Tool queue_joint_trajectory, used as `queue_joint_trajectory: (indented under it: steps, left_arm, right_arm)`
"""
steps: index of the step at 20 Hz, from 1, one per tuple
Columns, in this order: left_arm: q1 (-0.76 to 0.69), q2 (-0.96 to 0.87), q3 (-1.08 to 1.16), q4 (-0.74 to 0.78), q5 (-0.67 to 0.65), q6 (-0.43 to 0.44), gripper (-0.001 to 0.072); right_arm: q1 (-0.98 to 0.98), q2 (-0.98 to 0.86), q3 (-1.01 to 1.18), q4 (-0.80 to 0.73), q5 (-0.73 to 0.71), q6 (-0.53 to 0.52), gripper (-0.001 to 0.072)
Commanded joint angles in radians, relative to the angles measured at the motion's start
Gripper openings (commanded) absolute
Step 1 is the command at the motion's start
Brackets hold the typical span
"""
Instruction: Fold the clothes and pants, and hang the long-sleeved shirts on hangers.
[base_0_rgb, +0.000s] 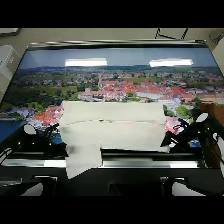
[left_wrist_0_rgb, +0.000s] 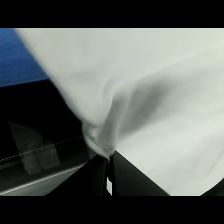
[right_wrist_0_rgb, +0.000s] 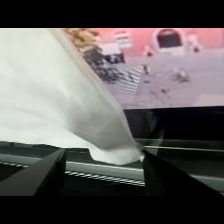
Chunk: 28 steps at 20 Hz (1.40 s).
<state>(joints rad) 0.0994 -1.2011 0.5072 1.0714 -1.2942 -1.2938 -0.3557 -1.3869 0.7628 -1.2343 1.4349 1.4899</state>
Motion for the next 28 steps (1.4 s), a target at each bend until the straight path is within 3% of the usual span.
queue_joint_trajectory:
  steps: [1,2,3,4,10,13,17,22,28]
  left_arm:
    - [0.001,0.001,0.001,0.003,0.001,0.0,0.0022]
    - [0.001,0.001,0.002,0.003,0.001,0.0,0.0022]
    - [0.001,0.001,0.005,0.003,0.001,0.0,0.0022]
    - [0.001,0.001,0.011,0.004,0.001,0.0,0.0022]
    - [0.045,0.036,0.272,0.081,-0.117,0.014,0.0021]
    - [0.045,0.0,0.476,0.085,-0.048,-0.002,0.0021]
    - [0.01,-0.203,0.756,0.081,0.003,-0.054,0.0021]
    - [-0.022,-0.481,1.056,0.081,0.001,-0.116,0.0021]
    - [-0.042,-0.661,1.125,0.077,-0.047,-0.132,0.0027]
  right_arm:
    - [0.0,0.0,-0.038,0.023,-0.048,-0.002,0.035]
    - [0.0,0.0,-0.042,0.022,-0.042,-0.003,0.0269]
    - [0.0,0.0,-0.041,0.019,-0.034,-0.01,0.0059]
    - [-0.001,0.0,-0.04,0.019,-0.029,-0.013,0.0041]
    - [-0.001,0.0,0.187,0.045,0.097,-0.033,0.0038]
    - [0.02,-0.019,0.377,0.07,0.085,0.006,0.0037]
    - [0.103,-0.169,0.621,0.06,0.032,0.074,0.0038]
    - [0.154,-0.365,0.749,0.076,-0.069,0.168,0.0039]
    - [0.154,-0.43,0.749,0.112,-0.148,0.174,0.0045]
